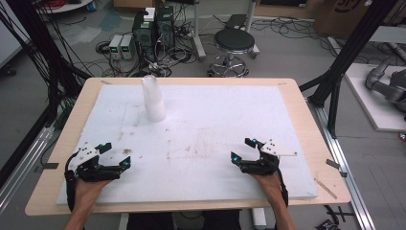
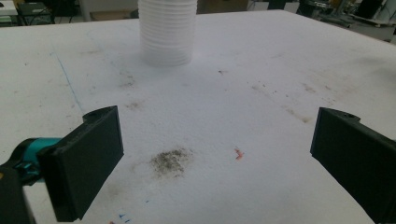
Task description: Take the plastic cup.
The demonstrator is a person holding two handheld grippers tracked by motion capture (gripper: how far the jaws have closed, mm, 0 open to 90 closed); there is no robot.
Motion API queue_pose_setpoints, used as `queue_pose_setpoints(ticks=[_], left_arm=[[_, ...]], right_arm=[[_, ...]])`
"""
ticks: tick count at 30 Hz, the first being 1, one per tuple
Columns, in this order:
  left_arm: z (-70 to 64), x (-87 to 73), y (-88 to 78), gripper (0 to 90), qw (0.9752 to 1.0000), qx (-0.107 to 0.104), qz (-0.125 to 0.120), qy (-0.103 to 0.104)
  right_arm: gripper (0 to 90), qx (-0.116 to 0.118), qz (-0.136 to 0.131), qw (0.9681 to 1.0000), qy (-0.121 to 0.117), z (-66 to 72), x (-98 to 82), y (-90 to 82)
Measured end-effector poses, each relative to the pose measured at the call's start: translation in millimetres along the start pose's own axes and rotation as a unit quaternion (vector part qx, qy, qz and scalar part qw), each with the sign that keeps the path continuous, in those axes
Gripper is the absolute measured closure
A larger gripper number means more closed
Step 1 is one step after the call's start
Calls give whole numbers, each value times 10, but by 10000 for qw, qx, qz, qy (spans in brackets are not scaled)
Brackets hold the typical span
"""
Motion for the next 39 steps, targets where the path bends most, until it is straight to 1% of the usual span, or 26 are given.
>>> queue_pose_setpoints(ticks=[3, 5, 12, 14, 16, 19, 23, 25, 27, 30, 32, 33, 34, 35, 37, 39], left_arm=[[-6, 0, 0, 24, 10000, -11, 12, 44], [-13, -1, 1, 24, 10000, 1, 6, 65], [-14, 1, 5, 24, 9999, -21, 36, 99], [-9, 1, 3, 24, 10000, -30, 29, 71], [-7, 2, 0, 24, 10000, -87, -3, 42], [-4, 1, -3, 24, 10000, -83, -19, 28], [-6, 0, -9, 24, 9999, -80, -47, 47], [3, 2, -21, 24, 9999, -68, -104, -4], [8, 15, -28, 24, 10000, -60, -21, -49], [-3, 120, -45, 24, 9999, -92, -96, 30], [-2, 257, -39, 24, 9997, -134, -210, 68], [3, 308, -34, 24, 9996, -145, -229, 78], [5, 380, -23, 24, 9995, -165, -273, 77], [14, 456, -9, 24, 9993, -195, -292, 129], [31, 615, 21, 24, 9990, -227, -338, 168], [58, 775, 58, 24, 9987, -302, -368, 186]], right_arm=[[158, 27, 59, 9999, 96, -13, 2, 8], [158, 33, 66, 9999, 114, -17, 3, 9], [158, 0, 16, 10000, -31, 9, 0, 2], [158, -5, 16, 10000, -40, 9, 1, 4], [158, 1, 64, 10000, 6, 5, 2, 11], [158, 14, 117, 9999, 10, -4, 4, 22], [158, 25, 92, 10000, 3, 0, 4, 17], [157, 33, 80, 10000, 2, 6, 2, 13], [158, 48, 31, 10000, -66, 8, 1, 3], [158, 42, -77, 9999, -110, 21, -3, -17], [157, 56, -120, 9998, -141, 21, -4, -24], [157, 59, -115, 9998, -123, 21, -5, -24], [157, 54, -108, 9999, -120, 17, -5, -22], [157, 61, -103, 9999, -117, 13, -3, -18], [157, 54, -73, 9999, -72, 14, -4, -17], [158, 68, -81, 9999, -81, 13, -2, -18]])
Point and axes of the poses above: each handheld gripper's, and its own axes: y roughly forward along the jaws, x roughly out of its top, z roughly to its left, the point moved 2 cm from there along y, roughly forward along the jaws, and after that the axes turned 1 degree about x, right-handed, at the moved point
